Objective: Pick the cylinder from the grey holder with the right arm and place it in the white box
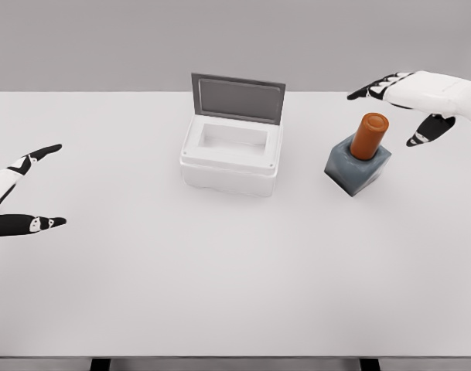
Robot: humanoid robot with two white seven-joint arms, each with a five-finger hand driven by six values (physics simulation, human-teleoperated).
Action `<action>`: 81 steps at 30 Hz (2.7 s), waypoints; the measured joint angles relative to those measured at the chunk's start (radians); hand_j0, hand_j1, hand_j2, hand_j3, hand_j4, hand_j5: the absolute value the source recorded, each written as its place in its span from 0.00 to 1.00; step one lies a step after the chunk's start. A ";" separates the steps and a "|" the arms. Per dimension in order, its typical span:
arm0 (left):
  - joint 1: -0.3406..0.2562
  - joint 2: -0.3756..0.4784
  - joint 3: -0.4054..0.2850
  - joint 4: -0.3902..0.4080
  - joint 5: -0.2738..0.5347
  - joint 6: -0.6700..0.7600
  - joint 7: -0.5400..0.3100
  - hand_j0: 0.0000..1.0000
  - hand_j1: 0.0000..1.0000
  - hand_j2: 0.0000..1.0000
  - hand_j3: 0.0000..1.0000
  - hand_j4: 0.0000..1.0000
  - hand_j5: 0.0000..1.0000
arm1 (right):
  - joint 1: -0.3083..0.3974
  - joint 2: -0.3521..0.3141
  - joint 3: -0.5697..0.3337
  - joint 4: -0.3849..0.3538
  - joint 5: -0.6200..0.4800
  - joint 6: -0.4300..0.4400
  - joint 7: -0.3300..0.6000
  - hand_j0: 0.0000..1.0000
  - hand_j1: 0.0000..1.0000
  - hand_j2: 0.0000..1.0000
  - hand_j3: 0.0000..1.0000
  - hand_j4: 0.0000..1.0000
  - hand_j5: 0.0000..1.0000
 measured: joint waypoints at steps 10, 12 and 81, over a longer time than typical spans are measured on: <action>0.002 -0.026 0.000 0.003 0.025 0.000 0.000 1.00 1.00 1.00 1.00 1.00 1.00 | -0.046 0.036 0.069 0.053 0.062 -0.076 0.000 1.00 1.00 1.00 1.00 1.00 1.00; 0.002 -0.027 0.000 0.003 0.027 0.000 0.000 1.00 1.00 1.00 1.00 1.00 1.00 | -0.055 0.044 0.083 0.067 0.064 -0.083 0.000 1.00 1.00 1.00 1.00 1.00 1.00; 0.021 -0.025 -0.014 0.000 0.008 0.000 0.083 1.00 1.00 1.00 1.00 1.00 1.00 | -0.268 0.249 0.236 0.067 0.062 -0.251 0.002 0.19 0.19 0.19 0.19 0.19 0.19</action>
